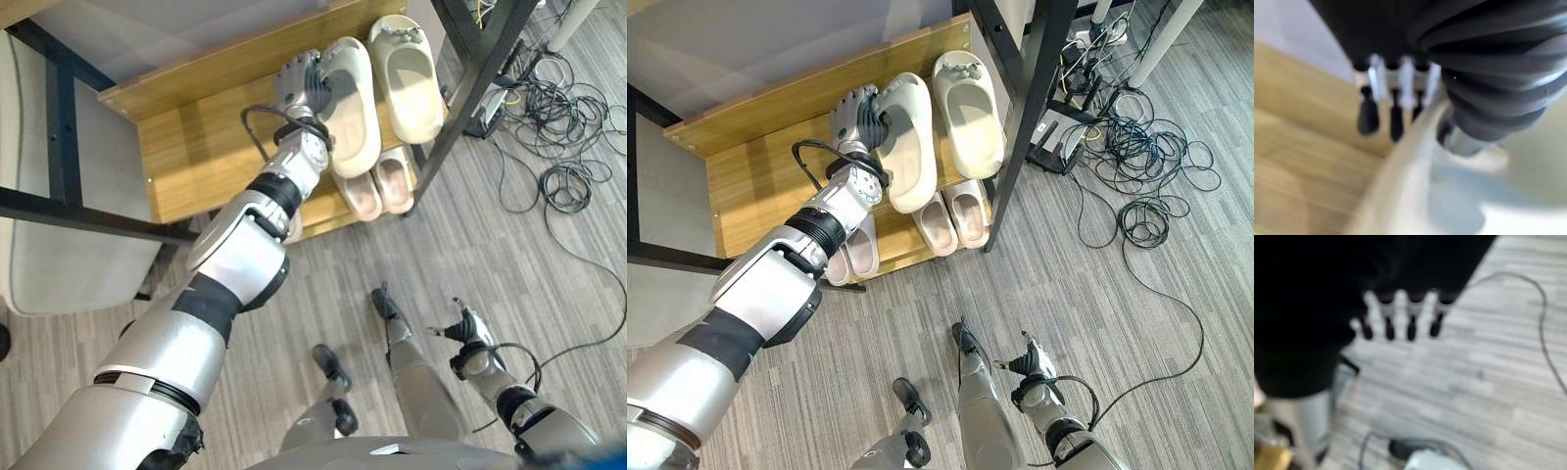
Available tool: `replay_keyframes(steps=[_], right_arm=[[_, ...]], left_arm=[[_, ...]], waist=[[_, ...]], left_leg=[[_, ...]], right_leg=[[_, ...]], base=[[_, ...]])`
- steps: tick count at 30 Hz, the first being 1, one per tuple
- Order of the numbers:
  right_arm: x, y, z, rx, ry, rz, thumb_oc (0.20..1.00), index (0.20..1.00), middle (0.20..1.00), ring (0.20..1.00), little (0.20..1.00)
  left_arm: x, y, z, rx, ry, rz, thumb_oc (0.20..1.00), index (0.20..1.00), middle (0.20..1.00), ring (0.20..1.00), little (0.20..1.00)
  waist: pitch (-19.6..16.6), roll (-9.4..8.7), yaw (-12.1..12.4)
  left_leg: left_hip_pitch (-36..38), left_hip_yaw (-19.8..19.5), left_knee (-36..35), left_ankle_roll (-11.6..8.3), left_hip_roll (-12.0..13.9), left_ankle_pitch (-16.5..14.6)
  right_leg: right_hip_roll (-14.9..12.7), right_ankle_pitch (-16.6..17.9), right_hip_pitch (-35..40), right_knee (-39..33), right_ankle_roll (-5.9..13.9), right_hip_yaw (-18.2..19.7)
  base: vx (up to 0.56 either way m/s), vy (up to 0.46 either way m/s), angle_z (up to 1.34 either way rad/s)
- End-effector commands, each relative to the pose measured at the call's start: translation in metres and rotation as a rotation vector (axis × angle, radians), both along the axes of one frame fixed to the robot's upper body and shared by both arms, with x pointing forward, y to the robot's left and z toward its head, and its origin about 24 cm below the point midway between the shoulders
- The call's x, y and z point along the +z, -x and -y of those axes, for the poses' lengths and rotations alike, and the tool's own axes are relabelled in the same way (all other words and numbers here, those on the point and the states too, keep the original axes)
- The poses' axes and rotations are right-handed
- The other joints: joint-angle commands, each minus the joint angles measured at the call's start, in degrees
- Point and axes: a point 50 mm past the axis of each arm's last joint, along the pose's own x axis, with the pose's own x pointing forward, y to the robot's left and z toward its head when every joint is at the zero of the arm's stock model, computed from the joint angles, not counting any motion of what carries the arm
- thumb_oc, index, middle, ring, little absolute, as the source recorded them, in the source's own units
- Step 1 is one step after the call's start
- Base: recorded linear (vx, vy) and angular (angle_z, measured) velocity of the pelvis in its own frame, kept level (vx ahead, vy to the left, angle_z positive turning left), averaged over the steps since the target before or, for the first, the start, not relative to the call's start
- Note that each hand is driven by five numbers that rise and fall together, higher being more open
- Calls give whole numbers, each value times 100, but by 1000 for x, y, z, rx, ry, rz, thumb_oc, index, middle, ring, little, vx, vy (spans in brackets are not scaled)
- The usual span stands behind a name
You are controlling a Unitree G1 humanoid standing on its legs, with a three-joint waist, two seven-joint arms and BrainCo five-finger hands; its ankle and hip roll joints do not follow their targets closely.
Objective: Arrange the slippers neatly on the shoe rack.
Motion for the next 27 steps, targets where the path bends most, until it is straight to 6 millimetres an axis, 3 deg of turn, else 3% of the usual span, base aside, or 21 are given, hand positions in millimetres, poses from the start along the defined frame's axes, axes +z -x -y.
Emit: replay_keyframes(steps=[1, 2, 6, 8, 11, 14, 16, 17, 19, 20, 24, 27], right_arm=[[-2, 5, 15, -15, 57, -45, 1000, 1000, 1000, 1000, 1000], [-3, 7, 15, -19, 56, -51, 1000, 1000, 1000, 1000, 1000], [-7, 12, 13, -13, 52, -76, 1000, 1000, 1000, 1000, 1000], [-8, 13, 11, -11, 51, -83, 1000, 1000, 1000, 1000, 1000], [-11, 17, 10, -19, 46, -97, 1000, 1000, 1000, 1000, 1000], [-13, 23, 14, -48, 30, -107, 1000, 1000, 1000, 1000, 1000], [-14, 25, 15, -75, 15, -113, 1000, 1000, 1000, 1000, 1000], [-15, 26, 15, -76, 9, -116, 1000, 1000, 1000, 1000, 1000], [-15, 26, 16, -102, -3, -127, 1000, 1000, 1000, 1000, 1000], [-15, 25, 17, -106, -3, -125, 1000, 1000, 1000, 1000, 1000], [-17, 30, 19, -128, -4, -153, 1000, 1000, 1000, 1000, 1000], [-18, 32, 21, -146, -7, -156, 1000, 1000, 1000, 1000, 1000]], left_arm=[[6, -3, -26, 99, 29, -26, 1000, 1000, 1000, 1000, 1000], [1, -3, -28, 102, 42, -41, 1000, 1000, 1000, 1000, 1000], [-10, -3, -39, 128, 55, -72, 1000, 1000, 1000, 1000, 1000], [-11, -3, -37, 106, 129, -73, 1000, 1000, 1000, 1000, 1000], [6, -3, -26, 39, 299, 1, 1000, 1000, 1000, 1000, 1000], [25, -2, -28, 3, 257, 82, 1000, 1000, 1000, 1000, 1000], [21, -2, -36, 19, 228, 88, 1000, 1000, 1000, 1000, 1000], [14, -2, -41, 36, 203, 74, 1000, 1000, 1000, 1000, 1000], [-24, 1, -62, 84, 142, -40, 1000, 1000, 1000, 1000, 1000], [-29, 1, -65, 90, 106, -58, 1000, 1000, 1000, 1000, 1000], [-64, 7, -57, 29, 45, -162, 1000, 1000, 1000, 1000, 1000], [-74, 9, -53, 4, 29, -180, 1000, 1000, 1000, 1000, 1000]], waist=[[-235, 86, -148], [-271, 122, -127], [-370, 117, -108], [-385, 70, -99], [-458, 59, -27], [-511, 29, 88], [-499, 17, 184], [-486, 12, 197], [-491, -56, 289], [-483, -65, 305], [-468, -75, 381], [-462, -84, 419]], left_leg=[[16, -422, 26, -708, 779, 137], [93, -443, 26, -726, 779, -21], [64, -455, 26, -727, 786, -11], [-18, -475, 26, -705, 792, 145], [-4, -539, 26, -708, 795, 158], [113, -602, 26, -712, 776, 161], [197, -661, 26, -692, 739, 151], [246, -679, 26, -689, 725, 140], [505, -762, 26, -659, 682, 108], [559, -776, 26, -654, 666, 98], [772, -824, 26, -600, 552, 34], [809, -843, 26, -577, 522, 22]], right_leg=[[-482, 203, 412, -737, 535, -496], [-491, 82, 493, -757, 577, -507], [-495, 98, 455, -745, 571, -522], [-481, 213, 391, -735, 528, -550], [-478, 177, 462, -734, 524, -616], [-491, 121, 677, -744, 525, -724], [-532, 91, 847, -760, 532, -771], [-540, 86, 917, -771, 537, -788], [-597, 31, 1240, -772, 556, -885], [-611, 25, 1307, -774, 562, -901], [-694, 21, 1572, -817, 594, -971], [-713, 23, 1615, -818, 601, -985]], base=[[12, -2, -8], [97, 29, -7], [4, -10, -1], [-83, -73, 1], [14, -38, 4], [2, -16, 8], [-18, 10, 17], [-21, 17, 19], [18, 4, 24], [31, 15, 26], [-16, 43, 24], [-18, 15, 1]])
